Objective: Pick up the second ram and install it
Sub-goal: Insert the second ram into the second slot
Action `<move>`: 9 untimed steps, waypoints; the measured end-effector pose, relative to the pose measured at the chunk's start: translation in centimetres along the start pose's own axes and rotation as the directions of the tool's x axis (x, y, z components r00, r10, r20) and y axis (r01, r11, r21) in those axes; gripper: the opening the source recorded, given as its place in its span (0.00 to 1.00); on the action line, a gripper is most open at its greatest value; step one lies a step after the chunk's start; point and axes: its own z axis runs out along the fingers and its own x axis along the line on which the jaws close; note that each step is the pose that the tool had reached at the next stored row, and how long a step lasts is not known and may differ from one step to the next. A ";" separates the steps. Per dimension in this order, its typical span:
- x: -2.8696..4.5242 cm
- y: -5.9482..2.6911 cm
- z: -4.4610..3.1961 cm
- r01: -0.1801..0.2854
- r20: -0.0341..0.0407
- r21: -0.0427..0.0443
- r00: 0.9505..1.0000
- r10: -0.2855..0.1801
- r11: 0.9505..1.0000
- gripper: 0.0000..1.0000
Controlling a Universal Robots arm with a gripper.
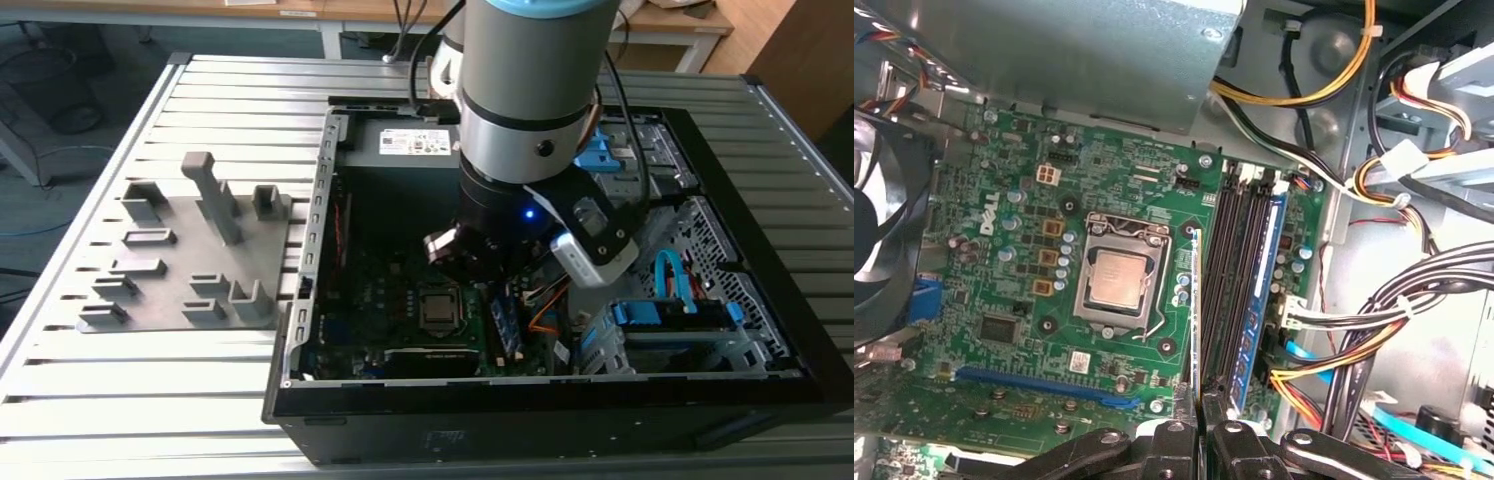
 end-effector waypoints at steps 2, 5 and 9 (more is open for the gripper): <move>0.00 0.00 0.00 -0.007 0.000 0.001 1.000 0.007 1.000 0.14; 0.00 0.00 0.00 -0.019 -0.001 0.002 1.000 0.019 1.000 0.14; 0.00 0.00 0.00 -0.033 -0.002 0.004 0.999 0.033 0.999 0.14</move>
